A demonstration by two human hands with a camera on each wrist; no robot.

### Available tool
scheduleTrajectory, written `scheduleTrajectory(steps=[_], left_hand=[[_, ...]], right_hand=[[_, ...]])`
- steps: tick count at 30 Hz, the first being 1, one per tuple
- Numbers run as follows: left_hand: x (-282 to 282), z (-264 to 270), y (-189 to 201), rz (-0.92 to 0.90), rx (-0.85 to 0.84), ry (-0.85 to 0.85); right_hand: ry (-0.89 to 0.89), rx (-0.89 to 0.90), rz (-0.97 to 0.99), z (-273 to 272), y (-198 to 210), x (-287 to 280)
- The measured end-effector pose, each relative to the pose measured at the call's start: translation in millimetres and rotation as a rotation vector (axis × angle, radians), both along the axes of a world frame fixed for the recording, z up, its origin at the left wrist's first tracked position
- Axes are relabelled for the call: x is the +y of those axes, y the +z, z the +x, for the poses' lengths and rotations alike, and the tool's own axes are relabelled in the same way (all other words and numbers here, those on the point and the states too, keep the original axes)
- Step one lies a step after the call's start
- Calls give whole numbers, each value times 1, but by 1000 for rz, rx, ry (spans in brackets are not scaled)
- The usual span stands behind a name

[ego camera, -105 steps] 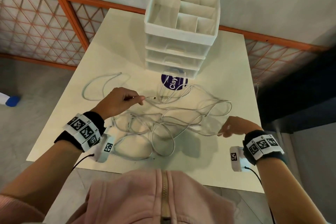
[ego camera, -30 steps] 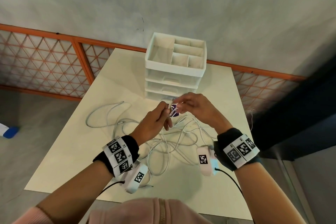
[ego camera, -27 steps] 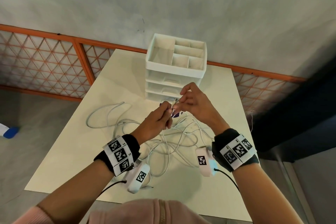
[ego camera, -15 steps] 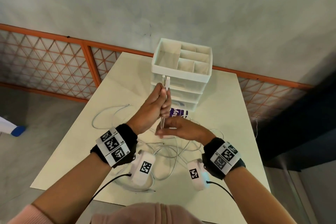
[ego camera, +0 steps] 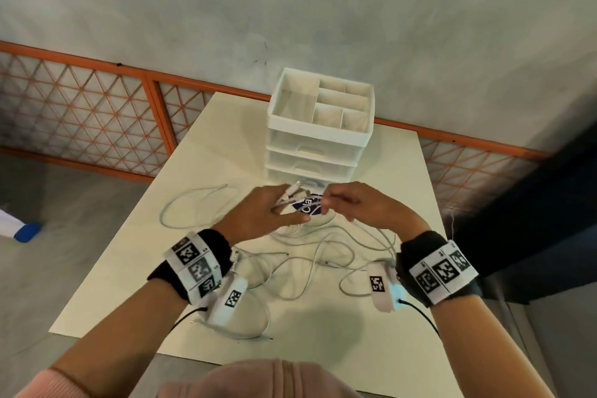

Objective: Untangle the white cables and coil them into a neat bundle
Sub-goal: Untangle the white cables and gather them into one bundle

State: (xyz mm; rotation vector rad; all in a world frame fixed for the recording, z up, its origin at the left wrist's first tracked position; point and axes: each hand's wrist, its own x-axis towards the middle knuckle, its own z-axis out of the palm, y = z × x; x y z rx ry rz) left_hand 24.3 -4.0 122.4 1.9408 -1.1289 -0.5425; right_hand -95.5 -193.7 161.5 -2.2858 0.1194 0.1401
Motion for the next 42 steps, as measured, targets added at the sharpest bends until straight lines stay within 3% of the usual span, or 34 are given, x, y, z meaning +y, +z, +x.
scheduleTrajectory(steps=[3,6,10,12,15,18,22,26,31,34,37,39,42], left_hand=[[-8,-2,-3,-59,-41,40],[8,21,8,-242,-136,281],[31,53,5,-171,-331,529],[31,53,-5,-98,-295,556],[29,50,-15,40,-157,555],[24,37,-8,-56,-10,485],[3,6,10,-259,25,179],[-17,-10,7,-157,98,-18],[-7,2,9,-299,21,157],[5,23,10,-352,-96,295],[14,34,11,-380,-128,371],[17,36,10,-326,-159,371],[18,36,-2,-167,-103,214]], right_hand=[[-42,-41,54,4,5,6],[-96,12,97,-13,-4,-13],[-274,28,110,-40,-26,-49],[-315,-2,123,-45,-26,-56],[-353,-123,110,-35,-13,-48],[-362,-201,-117,-19,5,-34],[-152,-142,-142,-2,16,-3],[-37,-161,-74,10,22,17],[-162,-65,-26,-10,3,-13],[-320,49,-63,-30,-32,-41],[-501,46,-55,-51,-55,-62],[-572,1,-72,-62,-60,-71],[-551,57,-138,-75,-62,-73]])
